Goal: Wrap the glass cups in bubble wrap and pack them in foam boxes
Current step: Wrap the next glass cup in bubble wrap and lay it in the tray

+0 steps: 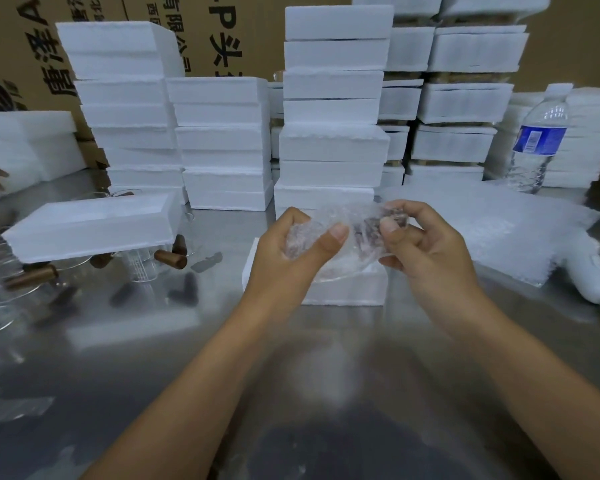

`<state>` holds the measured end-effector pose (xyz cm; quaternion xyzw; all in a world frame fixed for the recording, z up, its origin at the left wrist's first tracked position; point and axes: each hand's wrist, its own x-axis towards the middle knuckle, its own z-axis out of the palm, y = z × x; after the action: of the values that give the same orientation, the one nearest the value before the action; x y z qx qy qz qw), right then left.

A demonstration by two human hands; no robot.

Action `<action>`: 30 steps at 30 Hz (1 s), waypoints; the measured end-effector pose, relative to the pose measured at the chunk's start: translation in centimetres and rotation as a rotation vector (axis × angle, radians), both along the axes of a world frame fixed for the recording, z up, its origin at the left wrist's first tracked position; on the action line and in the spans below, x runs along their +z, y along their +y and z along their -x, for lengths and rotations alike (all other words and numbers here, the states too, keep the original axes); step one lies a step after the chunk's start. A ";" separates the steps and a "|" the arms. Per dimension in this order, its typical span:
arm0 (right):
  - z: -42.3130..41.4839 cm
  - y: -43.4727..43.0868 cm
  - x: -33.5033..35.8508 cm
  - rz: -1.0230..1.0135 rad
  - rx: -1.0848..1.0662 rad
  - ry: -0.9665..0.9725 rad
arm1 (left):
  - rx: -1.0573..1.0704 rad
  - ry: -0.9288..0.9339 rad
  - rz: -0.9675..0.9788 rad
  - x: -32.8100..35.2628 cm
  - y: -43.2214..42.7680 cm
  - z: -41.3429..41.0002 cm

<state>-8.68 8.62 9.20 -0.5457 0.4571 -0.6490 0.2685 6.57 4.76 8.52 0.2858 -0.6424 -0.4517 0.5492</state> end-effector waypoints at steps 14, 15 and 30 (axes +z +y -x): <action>-0.5 0.0 -0.1 -0.090 0.088 -0.208 | -0.149 -0.282 -0.142 1.0 -1.5 -2.9; -0.6 0.0 -0.1 -0.089 0.089 -0.206 | -0.153 -0.304 -0.155 1.0 -1.5 -3.1; -2.5 -2.9 1.0 -0.007 -0.041 -0.136 | 0.179 0.054 -0.170 0.8 -2.7 -2.8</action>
<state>-6.21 5.71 10.16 -0.4897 0.4514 -0.6883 0.2875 9.37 2.03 9.27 0.3750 -0.5589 -0.4612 0.5781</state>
